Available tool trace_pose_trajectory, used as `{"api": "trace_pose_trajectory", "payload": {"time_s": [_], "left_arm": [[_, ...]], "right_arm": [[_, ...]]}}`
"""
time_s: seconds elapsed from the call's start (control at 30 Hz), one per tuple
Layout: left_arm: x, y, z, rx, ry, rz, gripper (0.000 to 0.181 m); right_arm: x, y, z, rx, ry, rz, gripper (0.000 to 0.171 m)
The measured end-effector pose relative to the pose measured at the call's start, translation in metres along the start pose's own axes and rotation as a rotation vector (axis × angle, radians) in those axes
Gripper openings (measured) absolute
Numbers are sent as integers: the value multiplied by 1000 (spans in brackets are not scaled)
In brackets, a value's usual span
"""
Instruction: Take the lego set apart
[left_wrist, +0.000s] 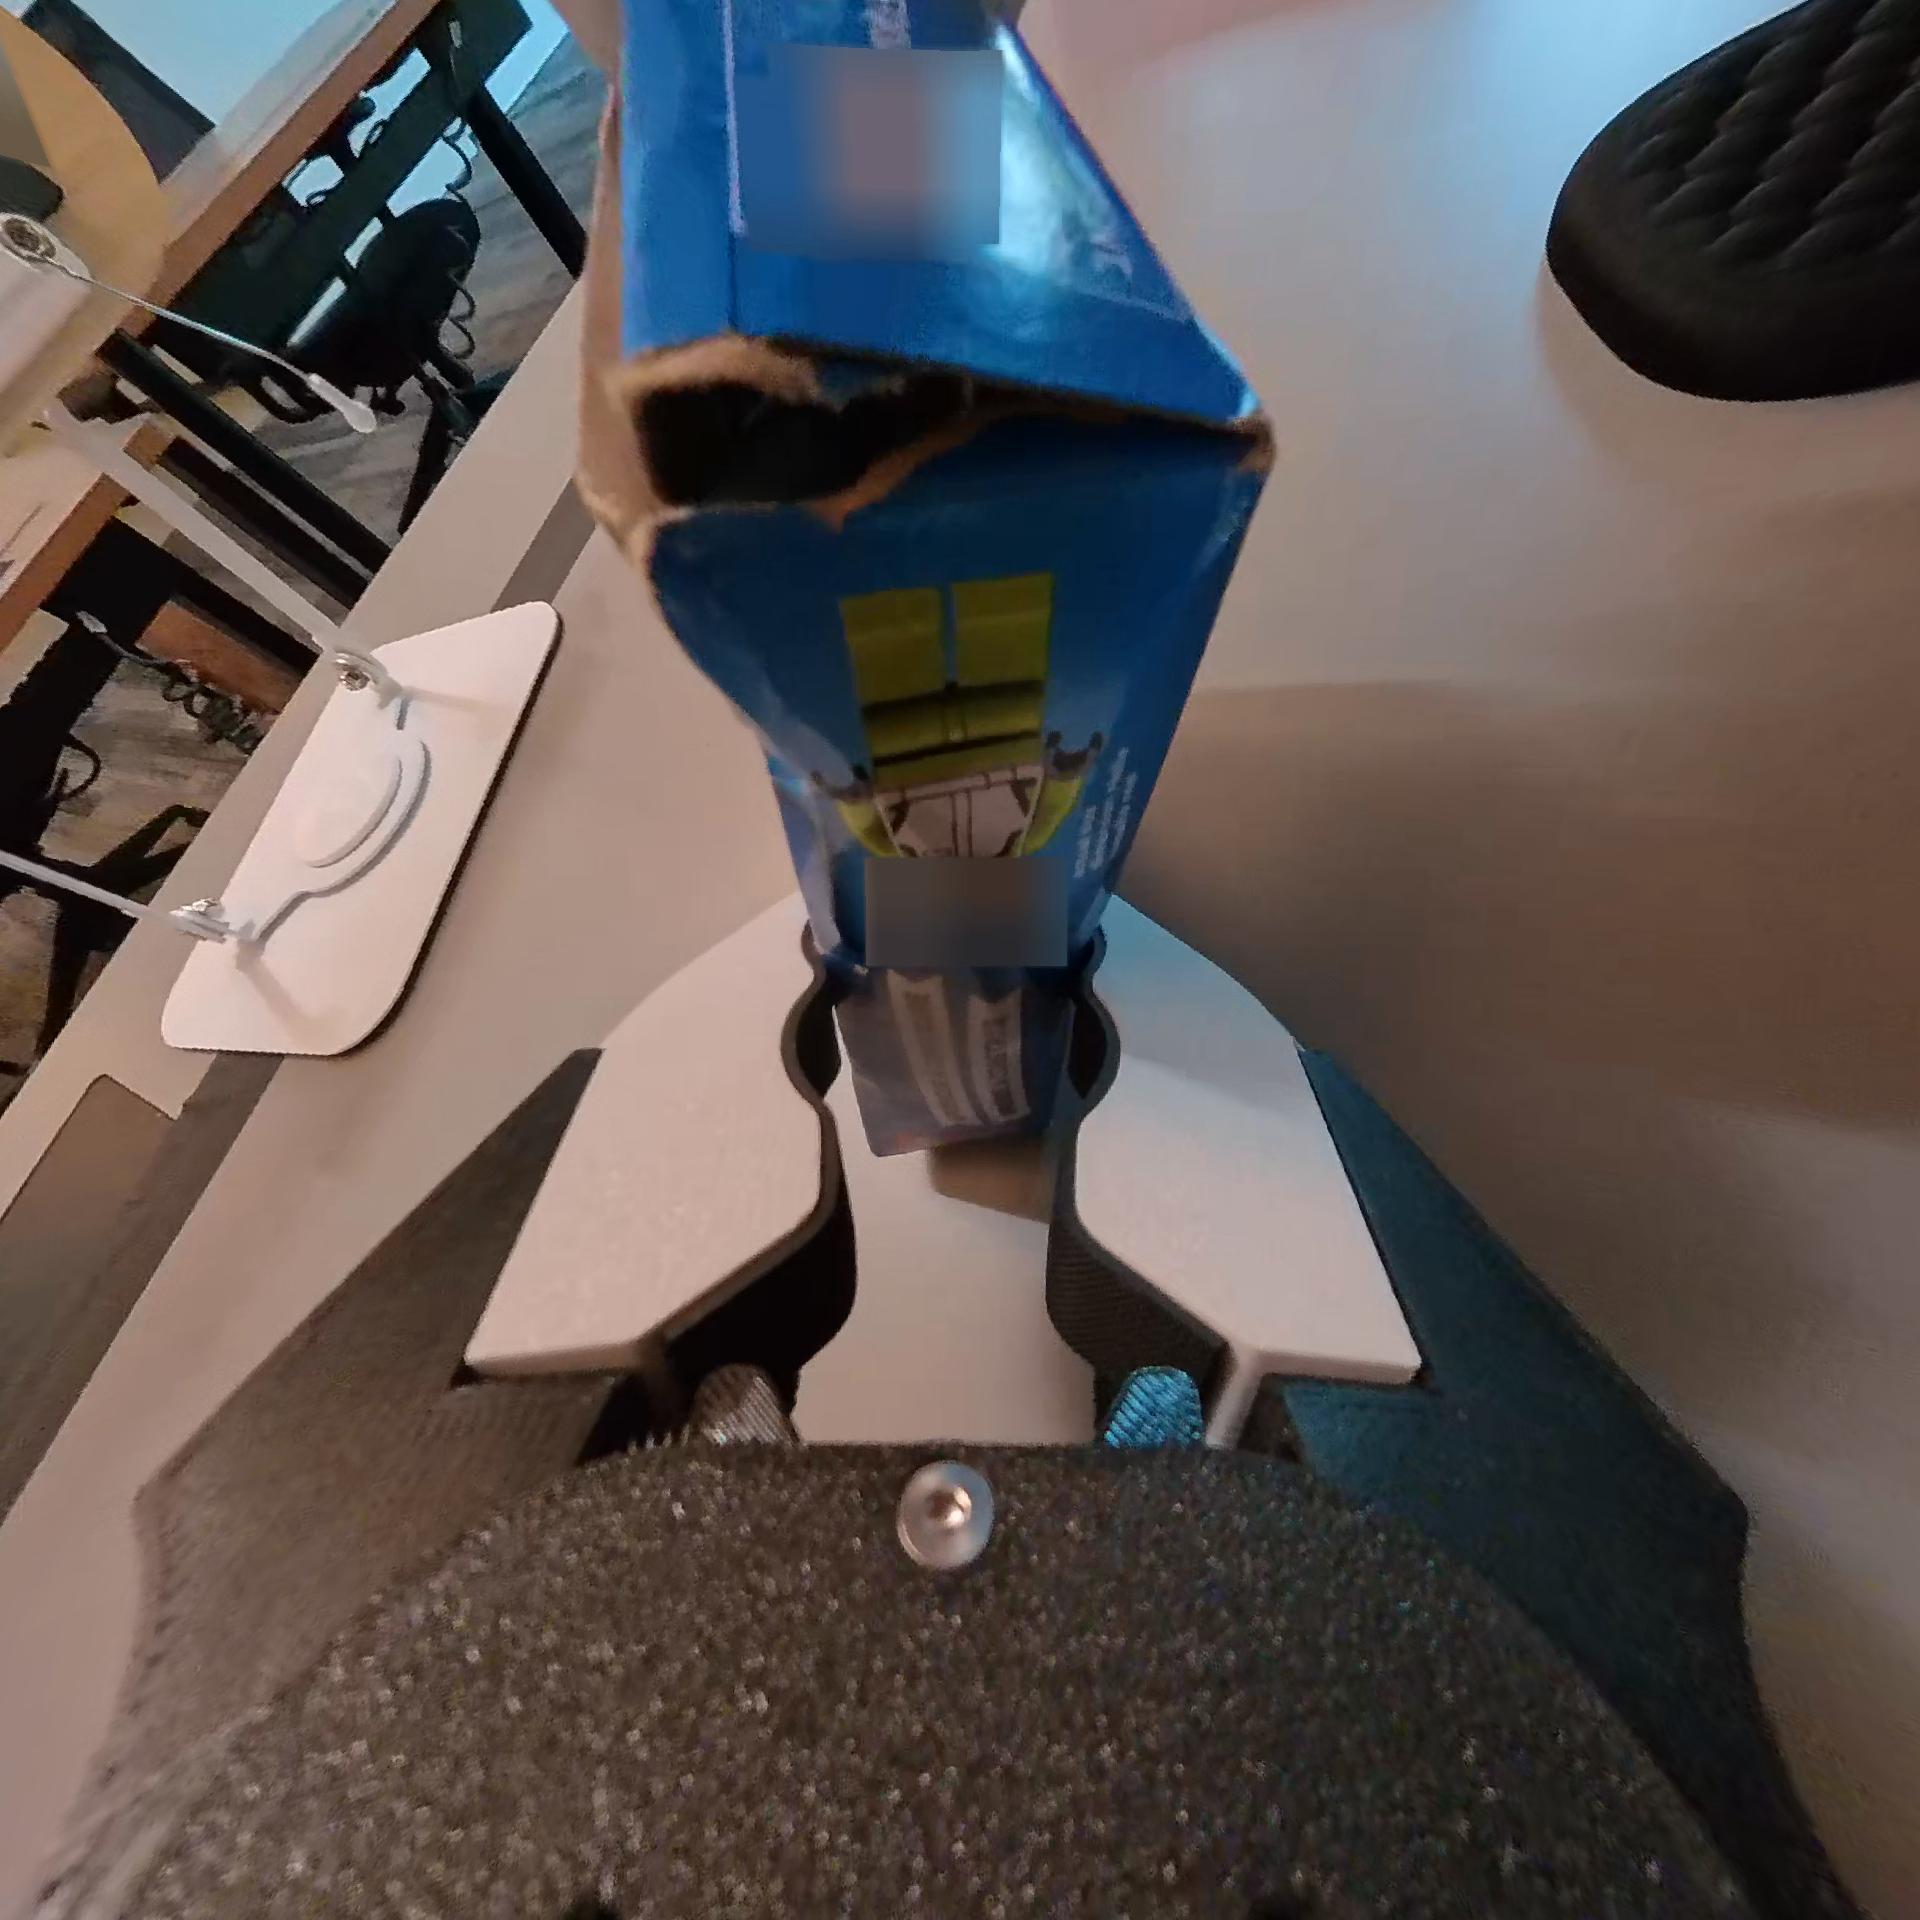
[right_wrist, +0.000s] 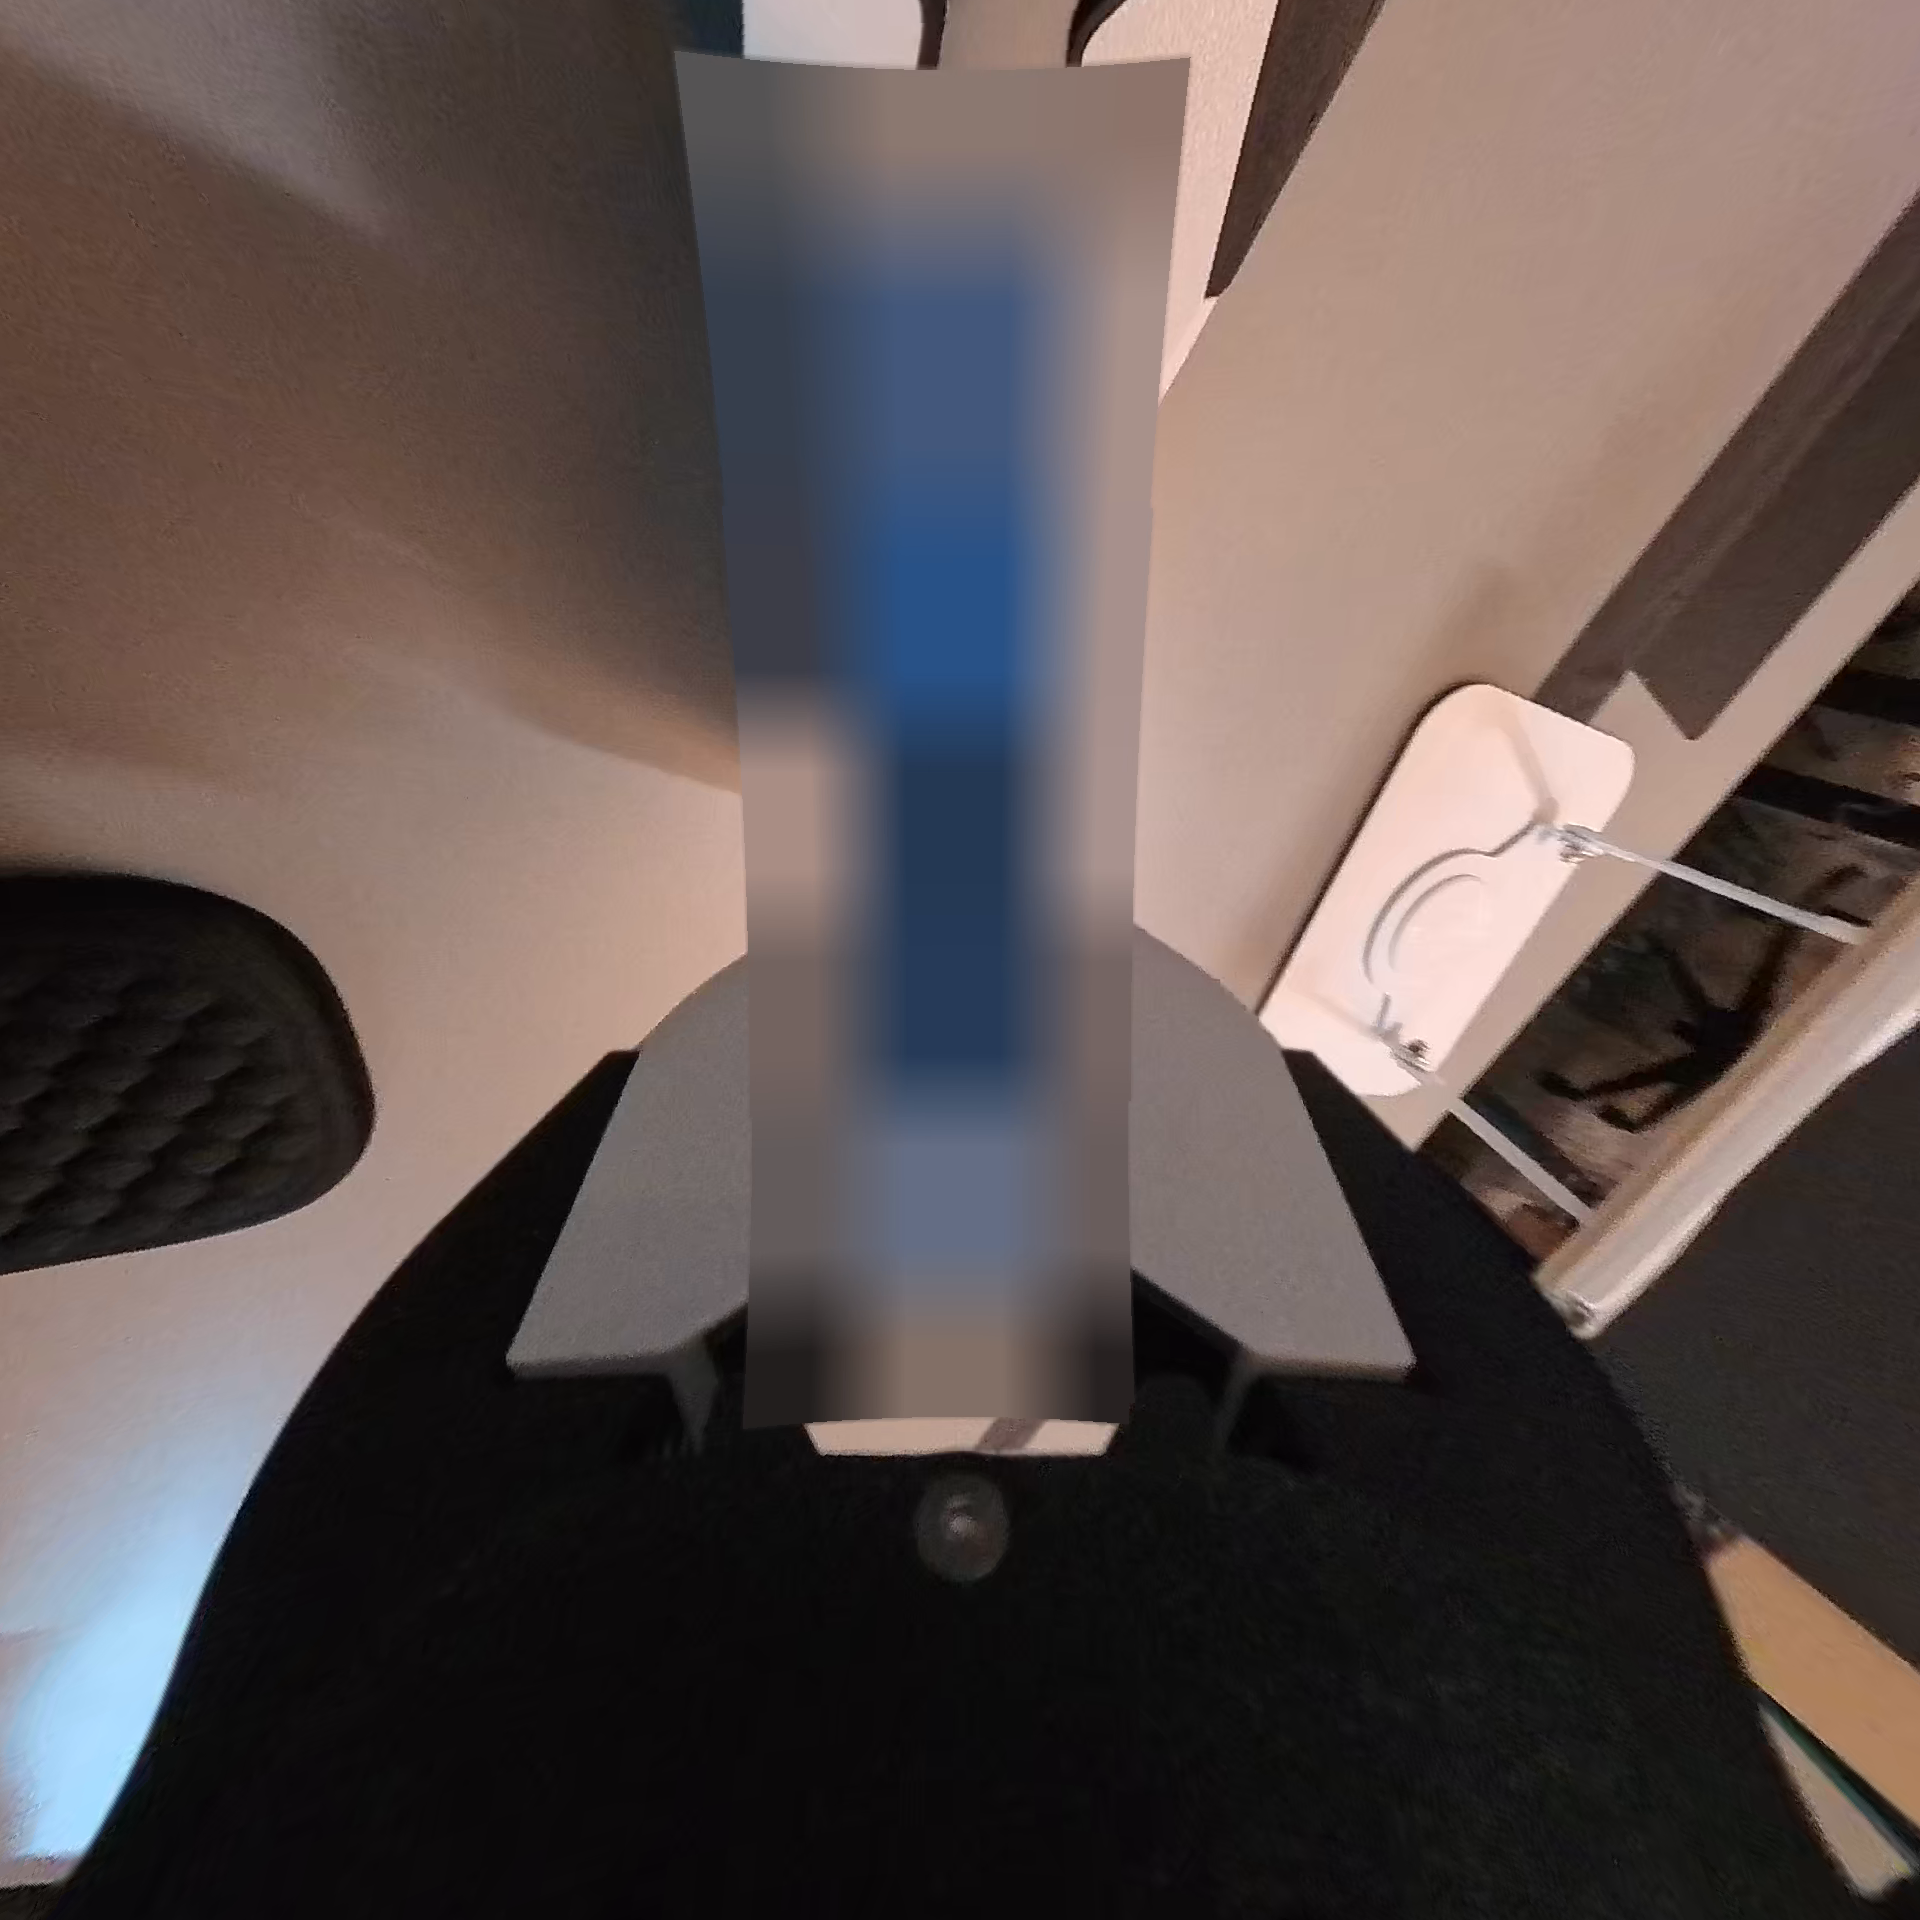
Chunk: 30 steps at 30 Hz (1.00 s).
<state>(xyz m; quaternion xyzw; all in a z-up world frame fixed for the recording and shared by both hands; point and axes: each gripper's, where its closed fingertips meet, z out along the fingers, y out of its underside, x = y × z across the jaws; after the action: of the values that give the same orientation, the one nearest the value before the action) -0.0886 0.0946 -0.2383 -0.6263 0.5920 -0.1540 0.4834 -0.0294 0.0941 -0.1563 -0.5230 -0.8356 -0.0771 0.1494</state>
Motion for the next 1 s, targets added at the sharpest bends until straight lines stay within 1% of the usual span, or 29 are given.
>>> {"api": "trace_pose_trajectory", "payload": {"time_s": [0.17,0.27,0.37,0.47,0.53,0.63,0.8,1.0], "left_arm": [[-2,1,0,8,12,-35,41],[-6,2,-1,21,35,-110,41],[-11,4,-1,36,67,-207,41],[-13,5,-2,46,99,-289,41],[-13,6,-2,52,114,-324,41],[-14,7,-1,52,119,-336,41],[-13,6,-1,41,104,-305,41],[-10,4,-1,39,93,-278,43]], "right_arm": [[6,-1,2,34,-103,19,32],[17,-4,4,100,-111,41,38],[34,-5,5,162,0,37,42],[48,-7,2,185,162,-16,45],[55,-8,1,193,246,-33,48],[59,-10,0,199,326,-83,49],[45,-7,2,185,179,-49,40],[38,-6,2,156,57,-41,33]]}}
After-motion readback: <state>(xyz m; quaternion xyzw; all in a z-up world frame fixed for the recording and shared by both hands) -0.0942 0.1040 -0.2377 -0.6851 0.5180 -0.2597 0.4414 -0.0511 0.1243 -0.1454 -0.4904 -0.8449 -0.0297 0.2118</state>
